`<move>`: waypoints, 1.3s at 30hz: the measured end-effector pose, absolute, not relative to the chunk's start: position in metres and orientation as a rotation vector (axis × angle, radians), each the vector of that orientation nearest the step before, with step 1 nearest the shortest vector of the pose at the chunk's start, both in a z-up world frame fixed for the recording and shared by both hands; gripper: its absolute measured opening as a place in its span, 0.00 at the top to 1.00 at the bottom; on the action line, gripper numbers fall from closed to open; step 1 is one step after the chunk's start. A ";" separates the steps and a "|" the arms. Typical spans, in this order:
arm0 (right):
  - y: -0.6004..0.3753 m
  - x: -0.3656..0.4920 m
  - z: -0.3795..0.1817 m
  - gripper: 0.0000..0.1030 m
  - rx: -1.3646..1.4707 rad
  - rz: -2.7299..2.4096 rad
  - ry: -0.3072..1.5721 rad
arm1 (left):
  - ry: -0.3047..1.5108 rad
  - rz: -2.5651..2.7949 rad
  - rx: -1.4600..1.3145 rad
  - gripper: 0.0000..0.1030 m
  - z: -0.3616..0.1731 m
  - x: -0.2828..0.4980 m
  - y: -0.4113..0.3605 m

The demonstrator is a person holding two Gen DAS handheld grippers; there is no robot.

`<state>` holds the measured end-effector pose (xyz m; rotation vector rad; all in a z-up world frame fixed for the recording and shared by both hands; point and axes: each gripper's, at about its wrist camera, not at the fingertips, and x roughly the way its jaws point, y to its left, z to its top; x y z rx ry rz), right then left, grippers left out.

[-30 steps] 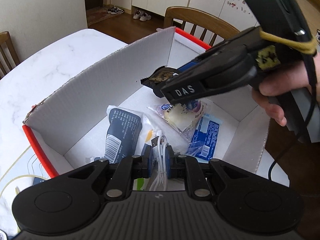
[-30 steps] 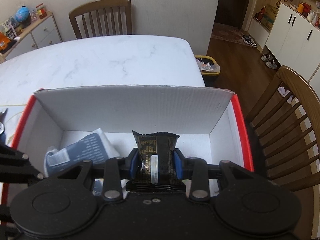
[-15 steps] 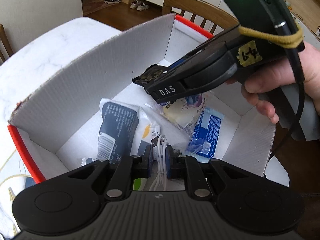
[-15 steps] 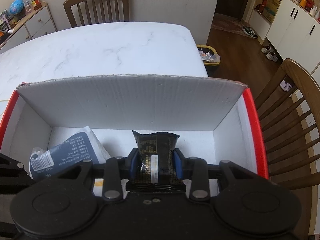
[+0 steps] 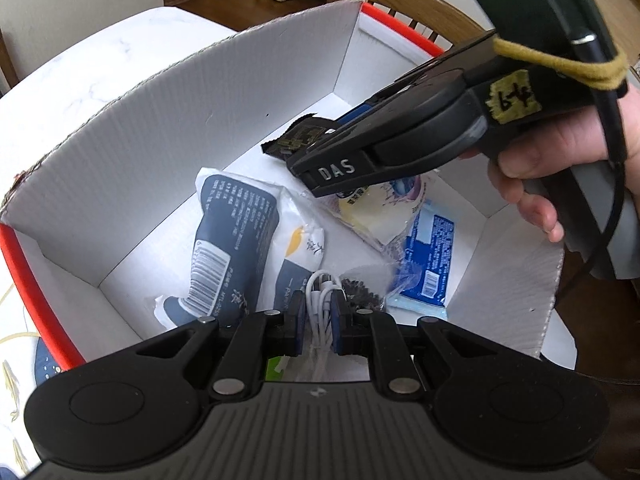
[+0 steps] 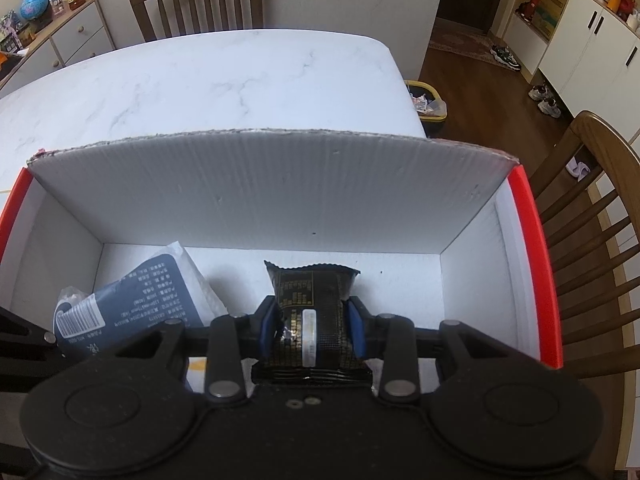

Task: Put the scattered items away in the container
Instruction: 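Lower the black bar and the cable into the box and open both tools, then withdraw both tools from the box toward the remaining items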

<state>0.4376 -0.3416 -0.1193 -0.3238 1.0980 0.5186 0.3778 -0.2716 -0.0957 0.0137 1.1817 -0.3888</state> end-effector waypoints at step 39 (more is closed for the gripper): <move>-0.373 0.392 -0.059 0.41 -0.226 0.533 0.974 | 0.991 -0.359 -0.047 0.40 -0.031 0.325 -0.252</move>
